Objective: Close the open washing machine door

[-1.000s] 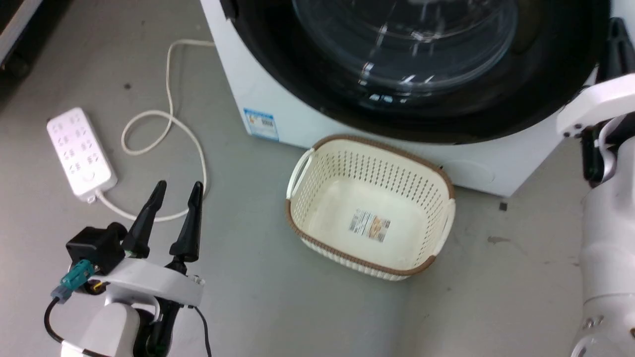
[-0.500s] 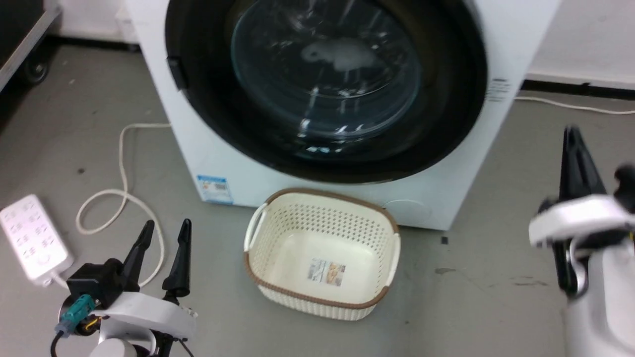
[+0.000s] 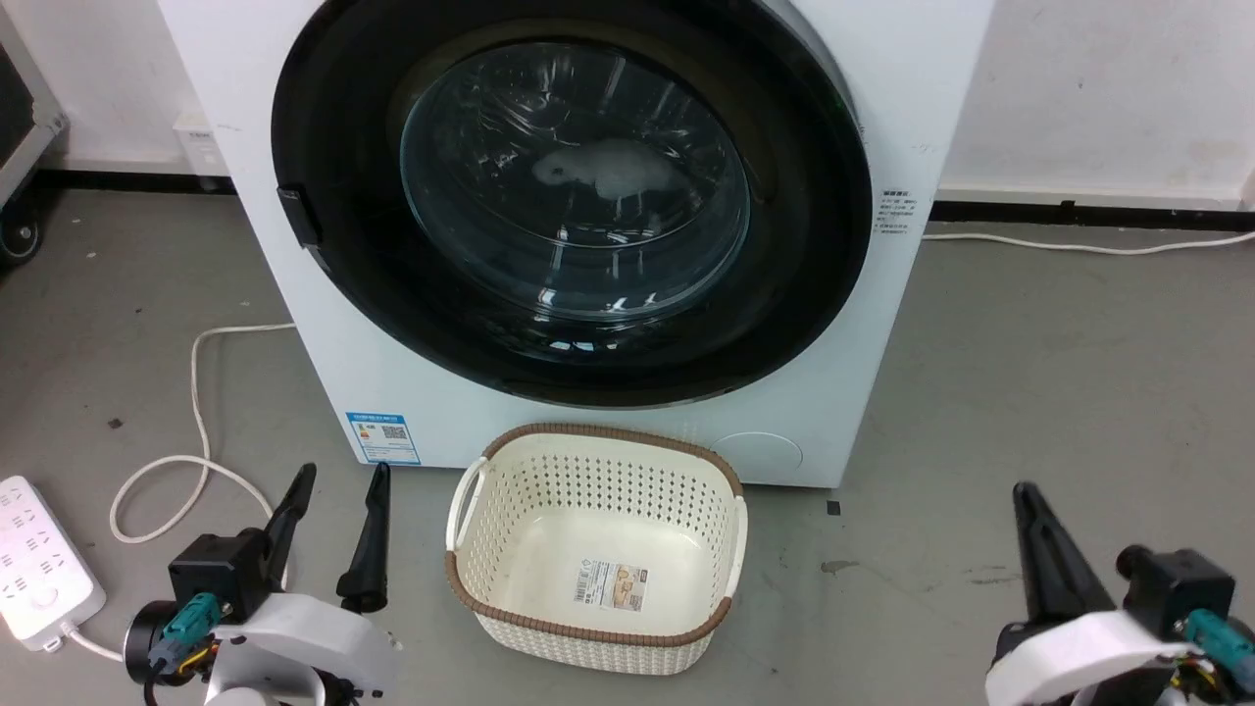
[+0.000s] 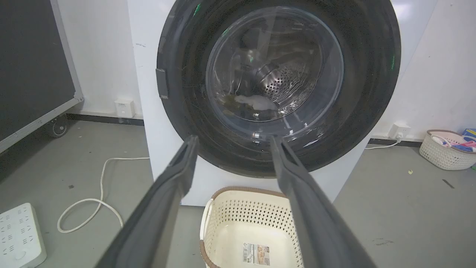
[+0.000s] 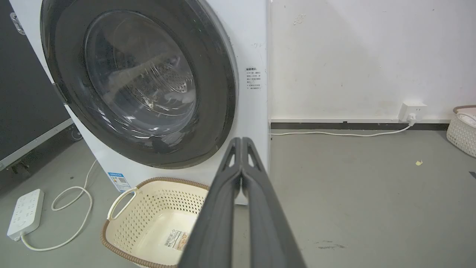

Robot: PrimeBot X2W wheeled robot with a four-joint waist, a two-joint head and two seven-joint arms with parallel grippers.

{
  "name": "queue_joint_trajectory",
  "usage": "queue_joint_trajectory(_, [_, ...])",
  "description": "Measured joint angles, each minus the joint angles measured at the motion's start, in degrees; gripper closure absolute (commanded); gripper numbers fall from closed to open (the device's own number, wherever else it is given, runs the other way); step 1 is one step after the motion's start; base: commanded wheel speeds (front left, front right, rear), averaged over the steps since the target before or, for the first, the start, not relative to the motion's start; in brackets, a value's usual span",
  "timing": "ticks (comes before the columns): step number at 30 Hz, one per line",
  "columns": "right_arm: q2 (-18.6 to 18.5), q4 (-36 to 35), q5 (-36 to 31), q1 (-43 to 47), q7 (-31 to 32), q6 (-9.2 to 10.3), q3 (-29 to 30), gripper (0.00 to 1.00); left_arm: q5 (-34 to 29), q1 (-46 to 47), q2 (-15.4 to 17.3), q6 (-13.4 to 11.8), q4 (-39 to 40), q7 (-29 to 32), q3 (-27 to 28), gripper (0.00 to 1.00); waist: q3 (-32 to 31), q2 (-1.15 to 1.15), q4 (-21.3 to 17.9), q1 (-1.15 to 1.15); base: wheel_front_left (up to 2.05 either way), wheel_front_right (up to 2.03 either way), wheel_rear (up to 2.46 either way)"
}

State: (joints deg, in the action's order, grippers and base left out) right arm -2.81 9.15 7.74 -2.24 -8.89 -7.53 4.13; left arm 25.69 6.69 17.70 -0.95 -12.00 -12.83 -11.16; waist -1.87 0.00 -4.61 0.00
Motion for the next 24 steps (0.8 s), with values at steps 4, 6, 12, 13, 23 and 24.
queue_joint_trajectory(4, [0.0, -1.56, -0.2, 2.65, 2.78, 0.0, -1.02, 0.91, -0.04, -0.29, -0.01, -0.63, -0.48, 0.73, -0.47, 0.0, -0.61, 0.0, 0.44, 0.0, 0.0, 0.0, 0.0])
queue_joint_trajectory(6, [-0.01, -1.8, -0.18, 3.21, 3.58, 0.0, -1.26, 0.0, -0.04, -0.48, 0.0, -0.76, -0.47, 0.79, -0.56, 0.0, -0.76, 0.0, 0.65, 0.0, 0.0, 0.0, 0.0])
queue_joint_trajectory(12, [0.0, -2.46, 0.19, 3.85, 4.28, 0.0, -1.23, 0.0, 0.15, -0.6, 0.0, -0.89, -0.49, 1.22, -0.88, 0.0, -0.83, 0.0, 1.14, 0.0, 0.0, 0.0, 0.0])
queue_joint_trajectory(13, [0.0, -2.48, 0.36, 3.91, 4.28, 0.0, -1.2, 0.0, 0.21, -0.6, 0.02, -0.89, -0.51, 1.22, -0.91, 0.0, -0.81, 0.0, 1.16, 0.0, 0.0, 0.0, 0.0])
queue_joint_trajectory(23, [0.0, -2.6, 1.0, 3.99, 4.16, 0.0, -1.26, 0.0, 0.55, -0.25, 0.51, -0.91, -0.67, 1.29, -0.93, 0.0, -0.47, 0.0, 1.34, 0.0, 0.0, 0.0, 0.0])
queue_joint_trajectory(24, [0.0, -2.6, 1.0, 3.99, 4.15, 0.0, -1.29, 0.0, 0.82, -0.07, 0.48, -0.9, -0.69, 1.3, -0.94, 0.0, -0.45, 0.0, 1.39, 0.01, 0.0, 0.0, 0.0])
